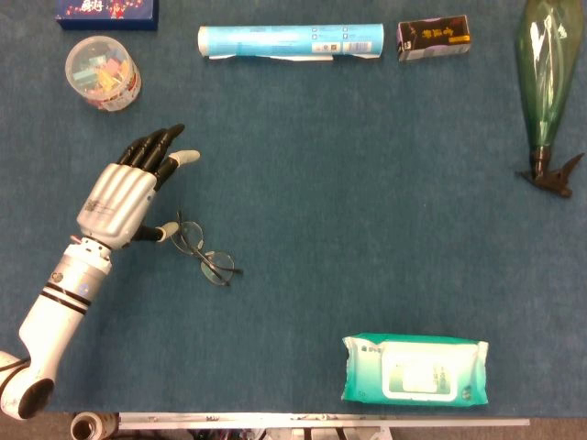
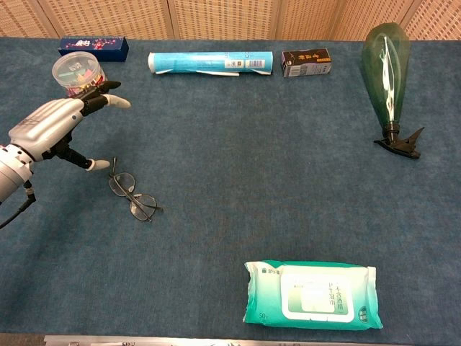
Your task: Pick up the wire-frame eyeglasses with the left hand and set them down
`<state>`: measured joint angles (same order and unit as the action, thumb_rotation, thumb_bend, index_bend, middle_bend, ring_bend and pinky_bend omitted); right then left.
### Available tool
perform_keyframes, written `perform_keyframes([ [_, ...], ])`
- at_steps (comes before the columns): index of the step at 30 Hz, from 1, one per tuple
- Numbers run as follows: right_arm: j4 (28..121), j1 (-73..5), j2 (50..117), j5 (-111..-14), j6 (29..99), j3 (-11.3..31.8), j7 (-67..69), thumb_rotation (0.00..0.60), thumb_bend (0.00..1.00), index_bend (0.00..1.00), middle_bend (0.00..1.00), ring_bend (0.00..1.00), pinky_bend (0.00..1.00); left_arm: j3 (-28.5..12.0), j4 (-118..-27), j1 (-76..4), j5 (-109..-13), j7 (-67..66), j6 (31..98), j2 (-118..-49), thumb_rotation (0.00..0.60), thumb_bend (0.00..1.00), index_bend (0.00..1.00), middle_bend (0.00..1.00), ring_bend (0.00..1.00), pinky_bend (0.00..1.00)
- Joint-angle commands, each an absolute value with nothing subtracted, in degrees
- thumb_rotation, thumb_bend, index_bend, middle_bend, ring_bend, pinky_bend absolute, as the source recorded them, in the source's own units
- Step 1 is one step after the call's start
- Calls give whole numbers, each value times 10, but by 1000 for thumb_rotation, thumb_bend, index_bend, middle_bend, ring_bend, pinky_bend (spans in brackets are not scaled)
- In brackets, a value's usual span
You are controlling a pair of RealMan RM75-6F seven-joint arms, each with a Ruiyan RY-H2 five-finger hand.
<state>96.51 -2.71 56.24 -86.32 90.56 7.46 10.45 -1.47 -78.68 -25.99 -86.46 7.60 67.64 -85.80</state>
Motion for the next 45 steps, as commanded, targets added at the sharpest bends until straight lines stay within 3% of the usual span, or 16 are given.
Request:
perform_keyframes([
  [1,965,-27,562,-863,906,75,105,600,507,644,474,293,429,-14,-791,-261,-861,80,671,-858,600,3,176,0,0,90],
  [45,965,-26,559,-862,908,76,111,600,507,644,474,293,429,-8,-778,-269,-843,105,630,-878,600,4,173,0,0,90],
])
